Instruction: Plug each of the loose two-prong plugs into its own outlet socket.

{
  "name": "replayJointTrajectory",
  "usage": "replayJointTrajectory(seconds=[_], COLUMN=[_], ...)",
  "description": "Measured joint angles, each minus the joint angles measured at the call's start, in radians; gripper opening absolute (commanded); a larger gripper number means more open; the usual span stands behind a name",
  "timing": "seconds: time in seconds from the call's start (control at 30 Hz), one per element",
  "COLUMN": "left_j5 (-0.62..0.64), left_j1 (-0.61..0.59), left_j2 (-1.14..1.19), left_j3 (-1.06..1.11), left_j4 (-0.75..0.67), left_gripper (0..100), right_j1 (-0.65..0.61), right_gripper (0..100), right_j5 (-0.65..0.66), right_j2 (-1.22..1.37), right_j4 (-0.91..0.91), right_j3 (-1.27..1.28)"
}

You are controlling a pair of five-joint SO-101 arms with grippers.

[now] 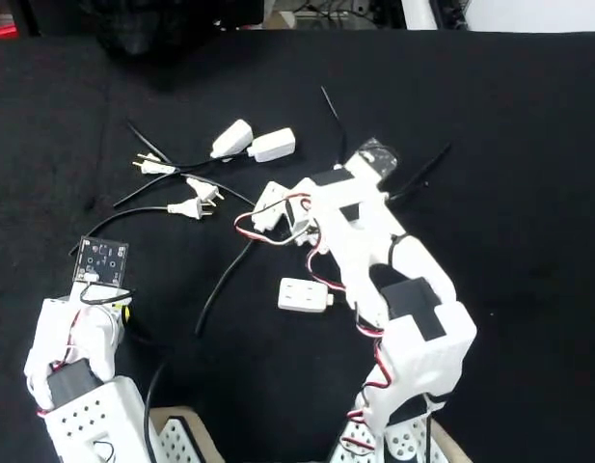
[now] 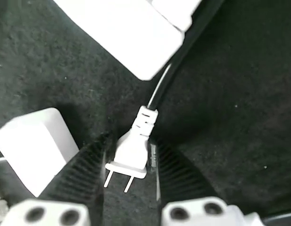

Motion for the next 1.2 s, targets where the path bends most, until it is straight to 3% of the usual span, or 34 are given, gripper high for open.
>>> replayJointTrajectory(seconds=[0.43,0.6,0.7,0.83,0.97,1.2], left_j5=[0.0,0.0,0.0,0.0,0.0,0.0], left_j1=[0.0,0.0,0.0,0.0,0.0,0.0], left_j2=[0.0,0.0,0.0,0.0,0.0,0.0], left_j3=[0.0,0.0,0.0,0.0,0.0,0.0], left_j4=[0.0,0.0,0.0,0.0,0.0,0.0], left_gripper=[25,25,25,25,25,25], right_j1=[-0.005,-0.184,-0.319,-0.382,-0.416,-0.422], right_gripper=[1.1,1.2,1.2,2.8,11.3,15.5], right_j5=[0.173,0.255,0.382,0.62,0.796,0.898], right_j2=[-0.399,-0.609,-0.666,-0.664,-0.585,-0.35], right_j4=[0.051,0.051,0.002,-0.164,-0.229,-0.229], right_j3=[0.124,0.264,0.356,0.493,0.535,0.462])
